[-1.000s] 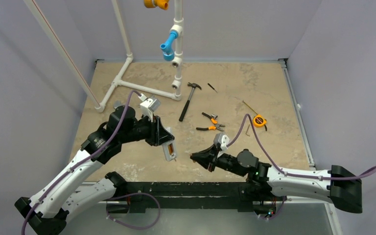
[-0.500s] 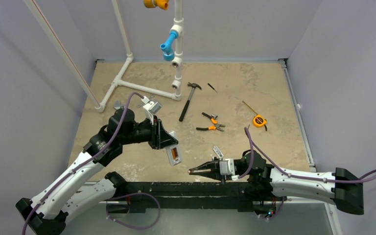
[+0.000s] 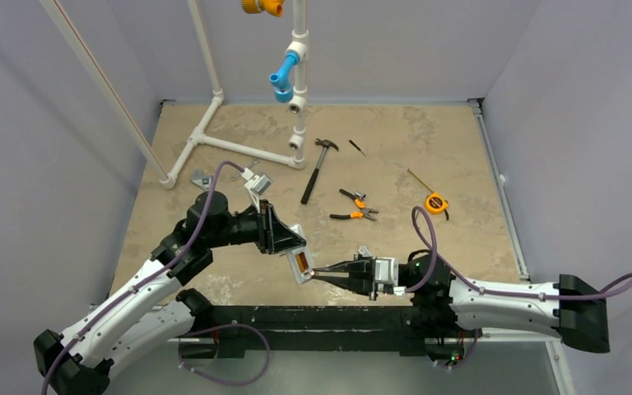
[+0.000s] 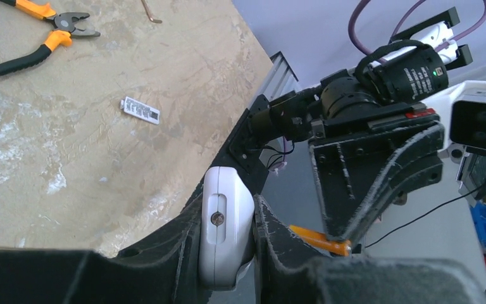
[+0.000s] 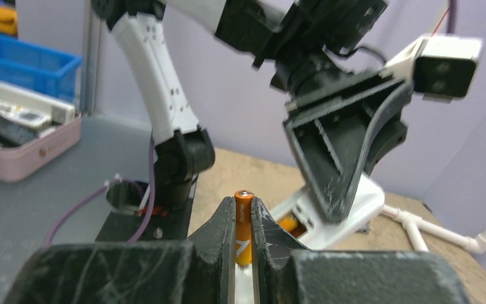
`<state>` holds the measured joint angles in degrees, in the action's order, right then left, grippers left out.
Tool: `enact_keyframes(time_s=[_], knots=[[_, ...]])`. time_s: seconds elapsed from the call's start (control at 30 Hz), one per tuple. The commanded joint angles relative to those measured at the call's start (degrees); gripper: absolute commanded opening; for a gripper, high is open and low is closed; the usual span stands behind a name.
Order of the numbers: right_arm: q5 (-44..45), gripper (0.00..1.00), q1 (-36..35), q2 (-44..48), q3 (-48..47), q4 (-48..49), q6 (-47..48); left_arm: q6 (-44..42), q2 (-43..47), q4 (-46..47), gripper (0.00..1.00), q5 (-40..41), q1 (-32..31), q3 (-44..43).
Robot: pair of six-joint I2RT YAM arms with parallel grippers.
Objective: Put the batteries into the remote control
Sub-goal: Load the battery into the remote control.
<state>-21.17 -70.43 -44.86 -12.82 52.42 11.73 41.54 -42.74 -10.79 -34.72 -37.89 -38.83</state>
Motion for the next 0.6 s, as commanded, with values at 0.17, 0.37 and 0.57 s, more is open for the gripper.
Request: enact_keyframes(time_s=[0.17,0.37,0.57], knots=[[17.5,0.00,-6.8,-9.2,-5.2,15.0,-1.8,6.2,-0.9,9.1,0.00,1.5,0.2,1.7],[19.9,0.00,-7.7,-12.2,-5.3,16.9,-0.7,6.5,-0.1,8.8,0.00,1.7,0.2,1.7],[23.0,0.00,-7.9,-11.5,-4.8,16.3,0.8,6.6,0.8,8.3,0.00,1.3,0.2,1.9]])
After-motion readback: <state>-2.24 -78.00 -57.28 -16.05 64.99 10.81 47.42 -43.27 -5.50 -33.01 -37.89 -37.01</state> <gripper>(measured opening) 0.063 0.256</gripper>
